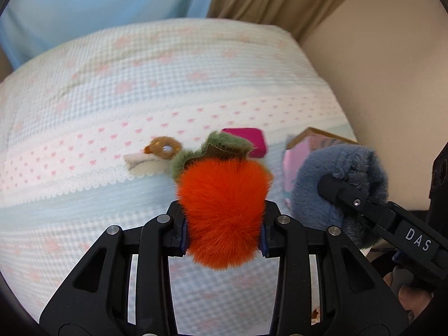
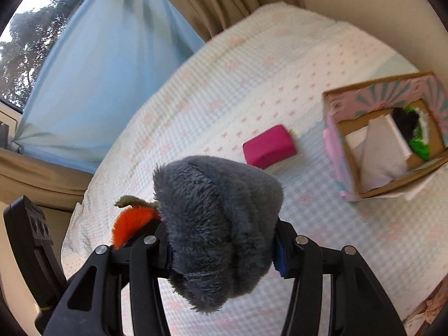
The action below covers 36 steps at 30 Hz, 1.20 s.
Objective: Organize soft objects
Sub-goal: 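Carry the pompom and sock roll into the cardboard box and release both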
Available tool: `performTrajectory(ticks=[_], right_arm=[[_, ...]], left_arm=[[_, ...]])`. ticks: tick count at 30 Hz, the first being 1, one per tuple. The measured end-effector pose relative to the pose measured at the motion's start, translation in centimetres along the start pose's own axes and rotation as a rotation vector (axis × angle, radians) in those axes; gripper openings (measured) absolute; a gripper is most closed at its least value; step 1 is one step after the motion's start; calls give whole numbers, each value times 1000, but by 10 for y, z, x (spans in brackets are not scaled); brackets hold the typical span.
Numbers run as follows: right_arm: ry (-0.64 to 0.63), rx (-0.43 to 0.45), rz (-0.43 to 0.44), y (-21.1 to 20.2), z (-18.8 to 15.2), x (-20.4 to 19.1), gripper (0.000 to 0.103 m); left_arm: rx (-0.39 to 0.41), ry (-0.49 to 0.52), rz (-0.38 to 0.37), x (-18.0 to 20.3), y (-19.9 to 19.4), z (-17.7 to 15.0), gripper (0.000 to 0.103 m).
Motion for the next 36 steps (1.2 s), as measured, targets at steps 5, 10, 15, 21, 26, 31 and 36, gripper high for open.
performTrajectory(ticks=[5,10,15,21,26,31,36], right_arm=[[-13,84,-10,-61,21,23,48],[-12,141,-35,-112,49,64,48],[-17,144,-49,-141,78,112,48],[-13,103,-63,-152,112,174,48],[-28,38,-91,-139,137,223,48],[-34,-50,-110,-111,159,262,48],[-41,-131,-117,-70,171,284,49]], left_arm=[[45,51,-20,48,-27,10,32],[68,106,-47,111,-37,21,32],[61,105,-71,171,-27,30,32],[12,150,-56,244,9,28,32],[-40,143,-49,282,49,22,32],[-123,145,-26,300,104,14,32],[-205,104,-6,302,161,3,32]])
Point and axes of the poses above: each gripper's, at about its wrist camera, not at the fingertips, and y roughly the way its jaws point, x to its right, z to its top, the point moved 9 cm from there along y, roughly the way its jaws point, and after that the axes turned 6 degrees about y, right-handed, at the moved point
